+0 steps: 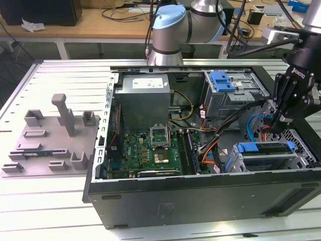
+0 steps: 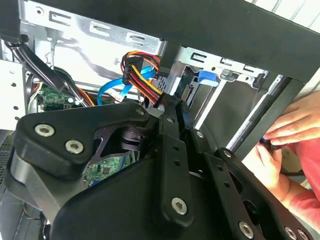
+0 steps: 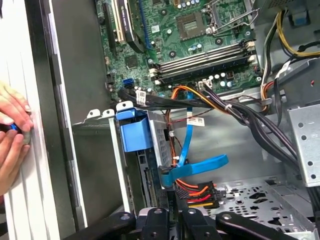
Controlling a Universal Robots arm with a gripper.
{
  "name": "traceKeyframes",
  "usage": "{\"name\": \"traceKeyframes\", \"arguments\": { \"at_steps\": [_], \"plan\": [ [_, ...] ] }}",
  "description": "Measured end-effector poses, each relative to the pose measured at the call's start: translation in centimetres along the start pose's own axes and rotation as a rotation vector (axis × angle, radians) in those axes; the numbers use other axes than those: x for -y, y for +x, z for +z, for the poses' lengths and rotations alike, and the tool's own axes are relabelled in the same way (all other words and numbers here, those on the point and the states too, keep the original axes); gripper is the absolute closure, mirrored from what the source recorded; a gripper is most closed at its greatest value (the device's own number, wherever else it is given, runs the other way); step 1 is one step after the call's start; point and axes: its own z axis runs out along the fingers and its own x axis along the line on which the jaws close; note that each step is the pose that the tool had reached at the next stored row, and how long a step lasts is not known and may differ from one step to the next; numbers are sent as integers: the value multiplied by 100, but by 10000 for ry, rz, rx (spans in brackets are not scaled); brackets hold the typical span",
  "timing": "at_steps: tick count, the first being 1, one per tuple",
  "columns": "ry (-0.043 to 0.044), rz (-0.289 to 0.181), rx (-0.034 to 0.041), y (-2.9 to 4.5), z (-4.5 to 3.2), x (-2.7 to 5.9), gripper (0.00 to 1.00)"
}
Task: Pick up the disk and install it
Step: 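Insert the first disk wire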
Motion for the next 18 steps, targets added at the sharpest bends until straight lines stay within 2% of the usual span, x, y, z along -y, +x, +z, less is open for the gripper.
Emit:
{"name": "traceKeyframes", "arguments": {
  "at_steps": [4,10,13,15,16,18],
  "plan": [
    [-4,-85,174,40,-1,2,83],
    [25,-165,263,162,11,12,83],
    [13,-206,378,210,21,13,83],
    [-11,-247,538,229,25,12,83],
    [-31,-284,678,237,26,12,83],
    [-63,-343,891,246,28,11,83]
  ]
}}
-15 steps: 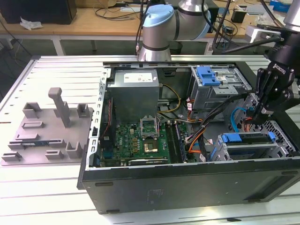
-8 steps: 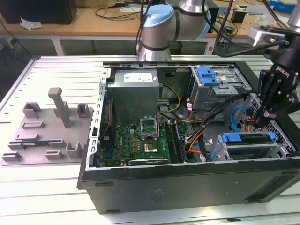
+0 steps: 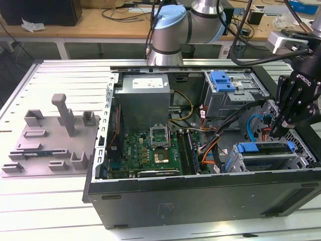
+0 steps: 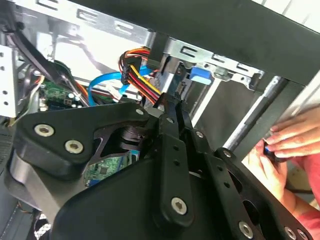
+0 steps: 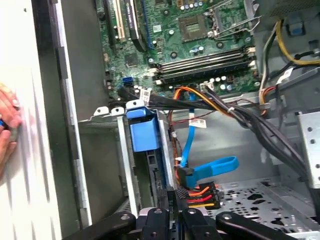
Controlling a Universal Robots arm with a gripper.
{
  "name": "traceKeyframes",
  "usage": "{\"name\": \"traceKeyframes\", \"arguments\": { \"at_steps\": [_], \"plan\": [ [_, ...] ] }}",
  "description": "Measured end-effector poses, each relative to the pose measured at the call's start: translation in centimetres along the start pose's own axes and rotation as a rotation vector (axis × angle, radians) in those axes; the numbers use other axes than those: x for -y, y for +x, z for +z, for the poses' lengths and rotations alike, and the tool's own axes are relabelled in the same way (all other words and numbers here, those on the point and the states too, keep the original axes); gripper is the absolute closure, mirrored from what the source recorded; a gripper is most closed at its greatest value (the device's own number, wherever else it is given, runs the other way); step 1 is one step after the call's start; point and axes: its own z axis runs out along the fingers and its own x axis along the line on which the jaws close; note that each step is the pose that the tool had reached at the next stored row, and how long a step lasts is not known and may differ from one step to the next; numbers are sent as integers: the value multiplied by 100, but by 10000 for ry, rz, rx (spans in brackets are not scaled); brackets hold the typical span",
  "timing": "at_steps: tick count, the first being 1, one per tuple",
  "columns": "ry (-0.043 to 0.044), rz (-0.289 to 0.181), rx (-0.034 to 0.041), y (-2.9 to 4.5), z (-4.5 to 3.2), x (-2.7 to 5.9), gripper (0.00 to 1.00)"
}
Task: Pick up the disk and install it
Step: 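Insert the first disk wire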
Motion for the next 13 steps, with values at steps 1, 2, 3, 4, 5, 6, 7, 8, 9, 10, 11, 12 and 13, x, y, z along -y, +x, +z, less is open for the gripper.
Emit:
{"name": "traceKeyframes", "arguments": {
  "at_steps": [1,2,3,4,5,6,7,8,9,10,11,12,13],
  "plan": [
    [-12,-25,91,4,0,0,83],
    [-34,-72,252,13,-1,0,83],
    [-45,-99,342,19,-2,0,83],
    [-58,-138,463,30,-5,0,83],
    [-63,-159,520,38,-7,1,83],
    [-65,-181,563,46,-8,1,83],
    [-65,-199,596,55,-10,1,83],
    [-63,-217,623,66,-11,2,83],
    [-59,-234,648,83,-12,3,83],
    [-54,-244,655,101,-12,5,83],
    [-47,-254,663,126,-12,8,83],
    [-42,-263,669,146,-12,10,83],
    [-36,-273,680,172,-11,12,83]
  ]
}}
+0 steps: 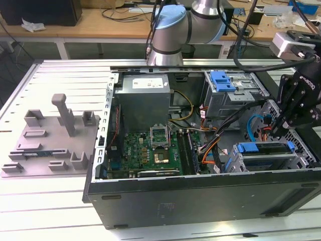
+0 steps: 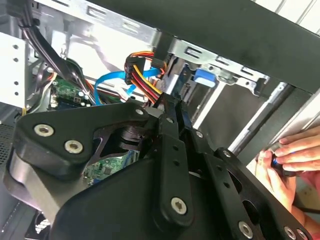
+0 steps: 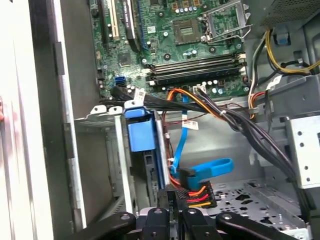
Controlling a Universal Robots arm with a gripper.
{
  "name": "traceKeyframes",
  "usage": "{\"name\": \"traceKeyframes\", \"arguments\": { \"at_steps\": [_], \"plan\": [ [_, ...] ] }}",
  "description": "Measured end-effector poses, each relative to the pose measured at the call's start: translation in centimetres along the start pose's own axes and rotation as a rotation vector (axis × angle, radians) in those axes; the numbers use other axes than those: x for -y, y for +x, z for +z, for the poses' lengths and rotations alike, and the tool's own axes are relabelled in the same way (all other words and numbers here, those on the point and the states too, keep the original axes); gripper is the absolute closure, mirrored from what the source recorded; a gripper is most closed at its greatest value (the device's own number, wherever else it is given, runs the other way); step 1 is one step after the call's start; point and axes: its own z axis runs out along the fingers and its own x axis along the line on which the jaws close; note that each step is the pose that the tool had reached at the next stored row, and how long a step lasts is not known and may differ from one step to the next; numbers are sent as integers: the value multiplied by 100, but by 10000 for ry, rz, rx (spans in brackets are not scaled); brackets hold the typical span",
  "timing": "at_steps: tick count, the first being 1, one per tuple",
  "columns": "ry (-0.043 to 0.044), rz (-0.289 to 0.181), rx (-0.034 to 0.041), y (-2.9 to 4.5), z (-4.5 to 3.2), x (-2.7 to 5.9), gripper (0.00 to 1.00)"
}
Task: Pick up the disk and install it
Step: 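Insert the first disk wire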
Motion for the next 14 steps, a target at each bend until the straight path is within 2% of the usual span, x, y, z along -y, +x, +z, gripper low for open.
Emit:
{"name": "traceKeyframes", "arguments": {
  "at_steps": [1,2,3,4,5,6,7,9,14],
  "plan": [
    [2,-11,18,14,0,1,83],
    [-1,-47,85,26,2,1,83],
    [-8,-104,191,34,2,2,83],
    [-22,-199,348,40,2,2,83],
    [-27,-255,415,42,2,2,83],
    [-19,-518,498,47,3,0,83],
    [19,-760,487,56,3,1,83],
    [207,-1283,467,107,4,7,83],
    [207,-1286,482,115,5,9,83]
  ]
}}
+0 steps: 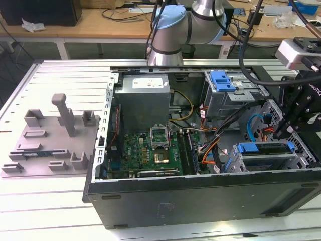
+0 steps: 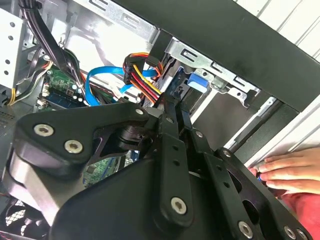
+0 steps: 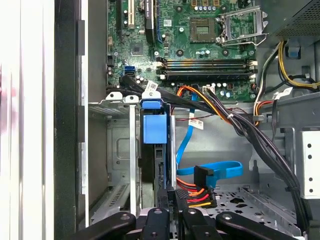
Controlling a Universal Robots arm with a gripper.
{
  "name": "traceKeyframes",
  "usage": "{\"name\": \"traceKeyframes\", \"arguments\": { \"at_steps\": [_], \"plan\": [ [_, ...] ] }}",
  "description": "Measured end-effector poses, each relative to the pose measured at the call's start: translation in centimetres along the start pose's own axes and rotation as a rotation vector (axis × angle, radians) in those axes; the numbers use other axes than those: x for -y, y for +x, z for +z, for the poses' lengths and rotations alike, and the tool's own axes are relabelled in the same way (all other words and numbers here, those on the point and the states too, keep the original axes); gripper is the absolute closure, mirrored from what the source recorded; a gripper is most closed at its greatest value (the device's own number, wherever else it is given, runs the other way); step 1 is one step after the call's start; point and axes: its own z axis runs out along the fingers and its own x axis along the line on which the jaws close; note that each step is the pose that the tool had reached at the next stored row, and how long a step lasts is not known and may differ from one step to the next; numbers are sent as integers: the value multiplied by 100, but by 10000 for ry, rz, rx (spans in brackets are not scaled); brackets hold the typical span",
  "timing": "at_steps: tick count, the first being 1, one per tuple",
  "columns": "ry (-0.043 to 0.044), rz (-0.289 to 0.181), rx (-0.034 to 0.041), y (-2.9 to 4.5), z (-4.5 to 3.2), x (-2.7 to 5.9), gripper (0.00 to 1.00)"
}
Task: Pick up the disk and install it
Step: 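Insert the first disk wire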
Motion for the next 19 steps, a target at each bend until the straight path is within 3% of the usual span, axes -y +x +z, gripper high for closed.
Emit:
{"name": "traceKeyframes", "arguments": {
  "at_steps": [4,6,7,8,13,17,19],
  "plan": [
    [0,-1,26,7,-1,0,83],
    [-1,-7,158,38,1,0,83],
    [1,-19,347,78,2,1,83],
    [2,-22,424,94,2,1,83],
    [16,-31,499,126,3,-4,83],
    [171,-51,708,169,4,-17,83],
    [237,-52,753,170,7,-40,83]
  ]
}}
